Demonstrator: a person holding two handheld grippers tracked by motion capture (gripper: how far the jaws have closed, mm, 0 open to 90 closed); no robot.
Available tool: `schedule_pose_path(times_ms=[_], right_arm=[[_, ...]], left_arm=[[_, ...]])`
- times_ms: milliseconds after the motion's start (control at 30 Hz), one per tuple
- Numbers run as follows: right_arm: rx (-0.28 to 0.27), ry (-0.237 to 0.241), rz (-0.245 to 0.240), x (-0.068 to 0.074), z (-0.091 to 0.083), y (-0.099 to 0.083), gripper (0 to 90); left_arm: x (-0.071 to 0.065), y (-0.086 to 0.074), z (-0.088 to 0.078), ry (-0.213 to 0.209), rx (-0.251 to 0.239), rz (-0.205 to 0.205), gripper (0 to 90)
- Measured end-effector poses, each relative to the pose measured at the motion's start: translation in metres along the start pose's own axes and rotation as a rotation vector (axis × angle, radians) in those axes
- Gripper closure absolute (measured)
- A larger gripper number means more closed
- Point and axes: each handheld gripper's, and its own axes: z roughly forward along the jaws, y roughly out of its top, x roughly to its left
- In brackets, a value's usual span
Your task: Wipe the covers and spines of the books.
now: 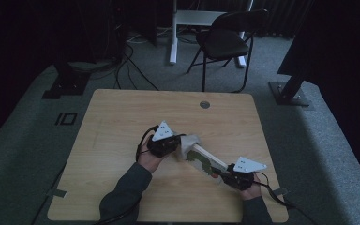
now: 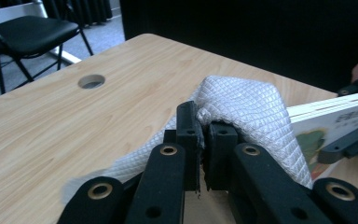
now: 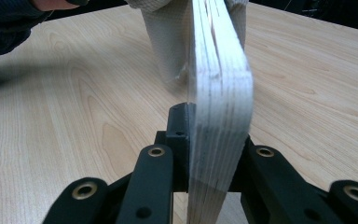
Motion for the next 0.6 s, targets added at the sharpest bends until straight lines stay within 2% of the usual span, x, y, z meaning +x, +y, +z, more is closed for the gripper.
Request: schedule_pose_path(times_ms=[333,600], right_arm=[[0.002,0.000,0.003,0.000,0.000,0.000,78.2],[0.003,0.000,0.006,0.000,0.000,0.000,78.2]], left_arm=[[0.015,-0.005,-0.005,0.053,0.011,-0.018,87.0],[0.032,-0.009,-0.016,0.102,0.015,-0.042,87.0]])
